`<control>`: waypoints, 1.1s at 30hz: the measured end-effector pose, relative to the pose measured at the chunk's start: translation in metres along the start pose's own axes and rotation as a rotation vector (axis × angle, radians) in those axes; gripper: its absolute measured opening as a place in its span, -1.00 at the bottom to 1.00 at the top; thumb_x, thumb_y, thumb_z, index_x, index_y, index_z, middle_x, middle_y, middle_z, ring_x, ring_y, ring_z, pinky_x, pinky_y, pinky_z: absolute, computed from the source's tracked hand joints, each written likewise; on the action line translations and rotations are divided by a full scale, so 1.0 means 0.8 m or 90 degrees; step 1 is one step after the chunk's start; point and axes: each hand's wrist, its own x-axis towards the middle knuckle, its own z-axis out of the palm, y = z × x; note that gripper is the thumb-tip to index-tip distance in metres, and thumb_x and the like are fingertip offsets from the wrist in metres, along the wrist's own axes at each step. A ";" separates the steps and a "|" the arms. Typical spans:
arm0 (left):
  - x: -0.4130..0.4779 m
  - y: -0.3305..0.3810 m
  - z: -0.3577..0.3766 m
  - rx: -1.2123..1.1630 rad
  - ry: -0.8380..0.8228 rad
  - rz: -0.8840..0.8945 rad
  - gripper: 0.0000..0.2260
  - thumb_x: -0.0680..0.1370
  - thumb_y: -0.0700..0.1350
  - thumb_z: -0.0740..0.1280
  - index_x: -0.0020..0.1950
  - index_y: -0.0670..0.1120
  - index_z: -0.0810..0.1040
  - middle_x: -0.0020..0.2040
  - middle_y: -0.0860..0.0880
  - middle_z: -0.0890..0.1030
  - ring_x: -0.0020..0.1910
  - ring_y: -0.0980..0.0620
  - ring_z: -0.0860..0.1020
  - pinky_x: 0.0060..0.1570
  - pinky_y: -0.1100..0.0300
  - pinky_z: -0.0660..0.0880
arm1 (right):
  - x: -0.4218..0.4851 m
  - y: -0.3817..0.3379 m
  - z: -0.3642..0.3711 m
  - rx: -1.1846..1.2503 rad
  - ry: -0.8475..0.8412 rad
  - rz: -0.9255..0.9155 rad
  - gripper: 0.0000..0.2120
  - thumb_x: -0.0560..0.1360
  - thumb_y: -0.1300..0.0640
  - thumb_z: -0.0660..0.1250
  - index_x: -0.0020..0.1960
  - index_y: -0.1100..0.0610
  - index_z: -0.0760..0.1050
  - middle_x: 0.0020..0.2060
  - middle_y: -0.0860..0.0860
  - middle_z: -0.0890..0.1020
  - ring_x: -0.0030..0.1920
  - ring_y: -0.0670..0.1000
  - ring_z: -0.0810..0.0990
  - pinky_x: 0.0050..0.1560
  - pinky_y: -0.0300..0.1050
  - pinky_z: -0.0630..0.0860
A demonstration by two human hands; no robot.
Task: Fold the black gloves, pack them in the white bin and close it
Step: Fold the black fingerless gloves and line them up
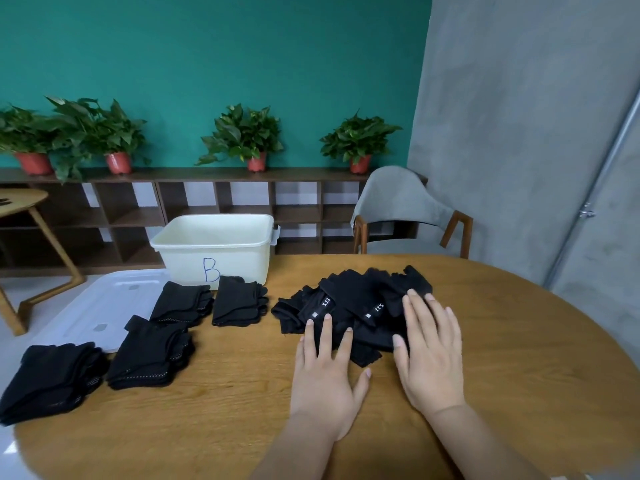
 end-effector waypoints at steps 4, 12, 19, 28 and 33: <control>-0.003 0.000 -0.006 -0.002 0.031 -0.024 -0.35 0.69 0.34 -0.09 0.69 0.05 0.22 0.74 -0.10 0.02 0.71 -0.17 -0.16 0.67 -0.15 -0.01 | -0.020 -0.015 0.002 0.021 -0.089 -0.068 -0.48 0.69 -0.04 0.19 0.58 0.15 0.39 0.56 0.00 0.40 0.61 0.04 0.27 0.60 0.18 0.22; -0.029 -0.013 -0.003 0.022 0.107 0.044 -0.56 0.70 0.12 0.13 0.46 -0.05 0.55 0.51 -0.14 0.48 0.56 -0.19 0.37 0.55 -0.17 0.32 | -0.041 -0.011 0.020 0.006 -0.242 -0.038 -0.53 0.70 -0.16 0.08 0.59 -0.15 0.36 0.64 -0.03 0.25 0.67 0.03 0.09 0.64 0.12 0.14; -0.064 -0.043 -0.016 0.015 0.111 0.067 -0.52 0.72 0.13 0.07 0.59 0.00 0.37 0.59 -0.07 0.34 0.59 -0.10 0.30 0.62 -0.06 0.20 | -0.045 -0.031 -0.010 0.039 -0.156 -0.021 -0.51 0.60 0.15 0.36 0.53 0.07 0.47 0.45 -0.03 0.51 0.53 0.03 0.38 0.52 0.05 0.36; -0.103 -0.068 -0.048 -0.062 0.120 0.110 -0.44 0.72 0.19 0.12 0.69 0.02 0.18 0.67 0.01 0.16 0.66 0.01 0.12 0.63 0.04 0.15 | -0.076 -0.075 -0.030 0.291 -0.254 -0.144 -0.51 0.58 0.22 0.34 0.46 -0.12 0.51 0.24 -0.23 0.61 0.29 -0.18 0.52 0.28 -0.18 0.53; -0.116 -0.074 -0.043 -0.066 0.006 0.096 -0.47 0.70 0.33 0.03 0.62 0.16 0.32 0.60 0.20 0.27 0.55 0.12 0.27 0.55 0.09 0.25 | -0.079 -0.071 -0.027 0.273 -0.263 -0.074 -0.62 0.62 0.02 0.37 0.42 -0.13 0.55 0.32 -0.26 0.51 0.39 -0.20 0.38 0.38 -0.21 0.44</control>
